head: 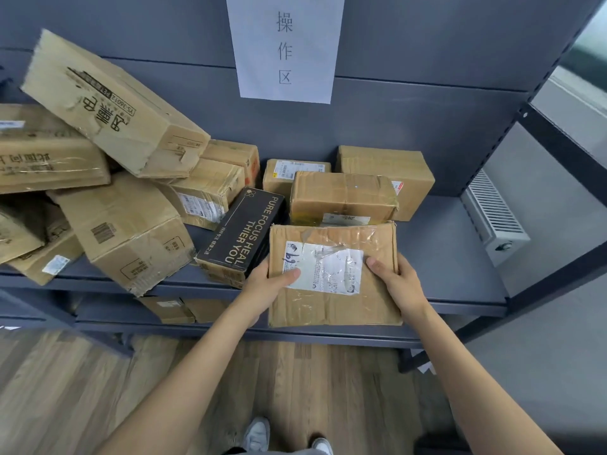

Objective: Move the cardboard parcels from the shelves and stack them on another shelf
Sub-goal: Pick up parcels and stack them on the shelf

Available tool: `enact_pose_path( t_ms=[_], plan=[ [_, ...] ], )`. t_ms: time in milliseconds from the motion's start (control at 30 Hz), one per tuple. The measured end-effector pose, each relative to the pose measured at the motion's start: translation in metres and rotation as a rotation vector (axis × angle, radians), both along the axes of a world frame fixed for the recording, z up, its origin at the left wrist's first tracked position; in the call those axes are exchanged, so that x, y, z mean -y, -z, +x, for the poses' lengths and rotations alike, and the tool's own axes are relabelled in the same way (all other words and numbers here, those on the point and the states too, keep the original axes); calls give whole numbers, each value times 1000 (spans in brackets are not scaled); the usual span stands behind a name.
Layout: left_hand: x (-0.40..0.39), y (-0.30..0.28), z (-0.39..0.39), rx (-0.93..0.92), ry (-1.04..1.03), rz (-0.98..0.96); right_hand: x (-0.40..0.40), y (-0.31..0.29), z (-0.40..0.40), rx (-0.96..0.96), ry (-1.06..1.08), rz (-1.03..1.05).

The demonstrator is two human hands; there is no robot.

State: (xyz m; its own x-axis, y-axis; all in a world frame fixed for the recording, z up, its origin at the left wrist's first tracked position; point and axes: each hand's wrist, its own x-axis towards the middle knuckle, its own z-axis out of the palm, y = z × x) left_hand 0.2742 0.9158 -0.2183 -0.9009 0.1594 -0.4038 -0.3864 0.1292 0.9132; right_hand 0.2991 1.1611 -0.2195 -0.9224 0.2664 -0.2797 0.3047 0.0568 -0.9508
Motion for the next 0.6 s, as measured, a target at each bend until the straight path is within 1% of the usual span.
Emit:
enact_pose_path(
  t_ms=[100,233,400,467,533,600],
  plan=[
    [9,-8,7,-6,-52,24,7,-10,-5,-28,-80,-73],
    [24,-19,16,-42,-126,-11,19,-15,-11,-10,-201,-123],
    [41,-25,30,-125,-227,-166,37,-19,-11,-26,-252,-224],
    [47,-23,35,-131,-267,-187,42,-18,-12,-25,-270,-234],
    [50,-20,42,-108,-305,-111,47,-18,-13,-7,-281,-229],
    [48,-19,50,-78,-314,25,52,-19,-15,12,-283,-222]
  ],
)
